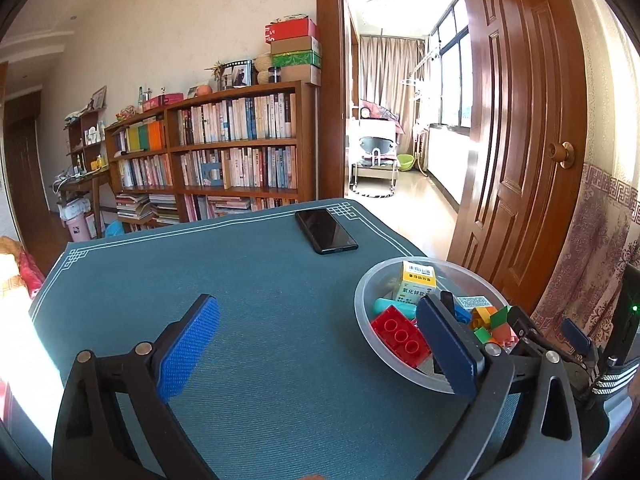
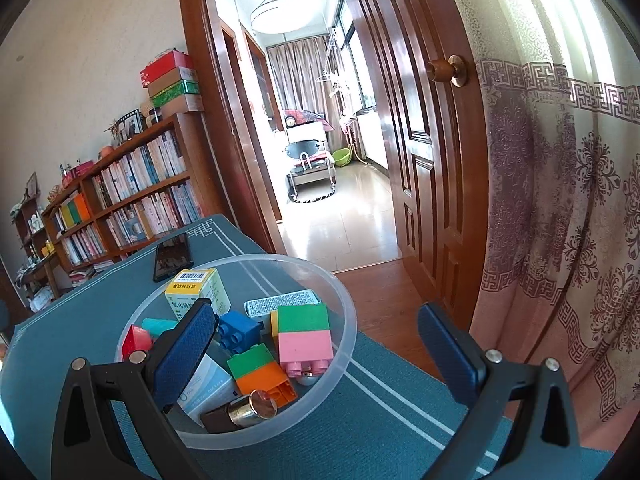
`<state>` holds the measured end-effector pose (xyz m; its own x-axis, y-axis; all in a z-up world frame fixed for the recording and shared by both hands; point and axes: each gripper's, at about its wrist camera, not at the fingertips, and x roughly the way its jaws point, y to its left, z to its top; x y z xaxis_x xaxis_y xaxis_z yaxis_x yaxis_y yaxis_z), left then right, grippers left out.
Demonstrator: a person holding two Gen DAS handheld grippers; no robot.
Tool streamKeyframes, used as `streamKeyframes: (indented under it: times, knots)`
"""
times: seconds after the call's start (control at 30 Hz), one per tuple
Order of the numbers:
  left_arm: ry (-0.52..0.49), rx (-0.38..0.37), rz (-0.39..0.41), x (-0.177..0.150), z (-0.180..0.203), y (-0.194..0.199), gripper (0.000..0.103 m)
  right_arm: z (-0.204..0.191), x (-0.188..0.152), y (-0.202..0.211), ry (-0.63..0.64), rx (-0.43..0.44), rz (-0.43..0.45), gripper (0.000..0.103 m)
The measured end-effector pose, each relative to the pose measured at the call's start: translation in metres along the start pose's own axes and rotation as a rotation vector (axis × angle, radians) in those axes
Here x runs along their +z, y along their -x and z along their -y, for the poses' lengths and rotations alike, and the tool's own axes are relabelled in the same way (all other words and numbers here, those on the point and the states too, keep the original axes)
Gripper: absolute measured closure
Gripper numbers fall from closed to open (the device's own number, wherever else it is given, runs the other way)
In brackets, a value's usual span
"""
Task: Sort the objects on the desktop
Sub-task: 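Withdraw both grippers away from the bowl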
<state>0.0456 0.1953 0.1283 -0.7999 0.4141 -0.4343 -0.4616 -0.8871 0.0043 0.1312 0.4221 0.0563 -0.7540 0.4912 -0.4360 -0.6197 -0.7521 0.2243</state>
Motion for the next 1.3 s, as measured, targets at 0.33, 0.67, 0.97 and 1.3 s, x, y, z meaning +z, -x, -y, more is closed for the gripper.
streamKeyframes:
  times: [0.33, 0.67, 0.97, 1.3]
  knots:
    - [-0.032, 0.025, -0.014, -0.002, 0.011, 0.009, 0.001, -0.014, 0.001, 0.024, 0.095, 0.106, -0.128, 0.001]
    - [-0.077, 0.029, -0.031, -0.006, 0.027, 0.012, 0.001, -0.041, -0.002, 0.044, 0.283, 0.073, -0.157, 0.000]
    - [-0.090, 0.014, -0.060, -0.009, 0.037, 0.007, 0.001, -0.032, -0.002, 0.038, 0.261, 0.027, -0.197, 0.000]
    - [-0.125, -0.016, -0.086, -0.011, 0.056, -0.001, 0.001, -0.022, -0.002, 0.034, 0.250, -0.002, -0.204, 0.000]
